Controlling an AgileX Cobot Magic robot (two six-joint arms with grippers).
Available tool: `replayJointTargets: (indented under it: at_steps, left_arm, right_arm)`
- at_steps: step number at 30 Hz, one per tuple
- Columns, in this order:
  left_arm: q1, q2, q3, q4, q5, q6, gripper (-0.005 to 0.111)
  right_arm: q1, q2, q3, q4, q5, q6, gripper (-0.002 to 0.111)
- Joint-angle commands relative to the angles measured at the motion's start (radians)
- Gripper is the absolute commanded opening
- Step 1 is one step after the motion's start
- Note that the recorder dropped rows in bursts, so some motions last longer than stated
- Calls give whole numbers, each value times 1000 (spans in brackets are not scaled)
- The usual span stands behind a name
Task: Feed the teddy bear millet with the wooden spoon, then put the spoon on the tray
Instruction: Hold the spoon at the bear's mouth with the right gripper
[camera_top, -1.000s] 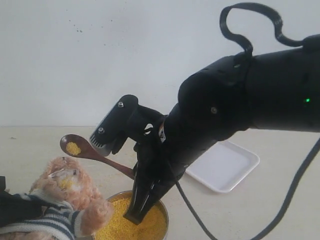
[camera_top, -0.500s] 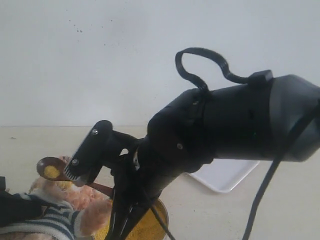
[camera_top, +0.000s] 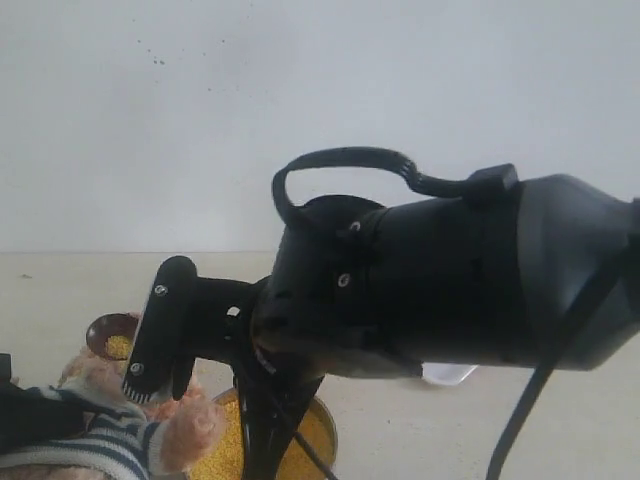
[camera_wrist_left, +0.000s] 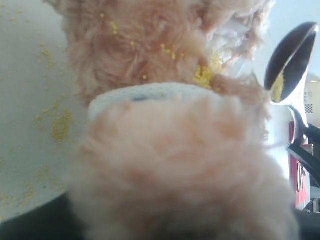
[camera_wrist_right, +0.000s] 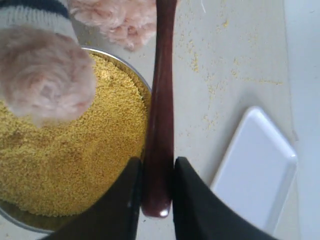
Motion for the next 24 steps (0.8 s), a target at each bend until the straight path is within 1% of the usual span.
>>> replayJointTargets:
  at_steps: [1,5,9,11,14,19,24]
  left_arm:
    - [4,-3,2,-8,23,4,4]
    - [4,-3,2,-8,23,4,4]
    - [4,-3,2,-8,23,4,4]
    - [4,-3,2,-8,23,4,4]
    - [4,-3,2,-8,23,4,4]
    - [4,-3,2,-10,23,4,4]
    - [4,-3,2,-10,23,4,4]
  right_arm:
    - [41,24,-4,-186,64,110,0]
    - [71,58,-4,-252,116,151,0]
    - [99,85,-4,-359,123,309,0]
    - [117,95,-4,-446,131,409,0]
    - [138,106,-4,-555,192,496,0]
    - [157,124,-4,-588,277,485,0]
    - [159,134,-2,-583,294,487,0]
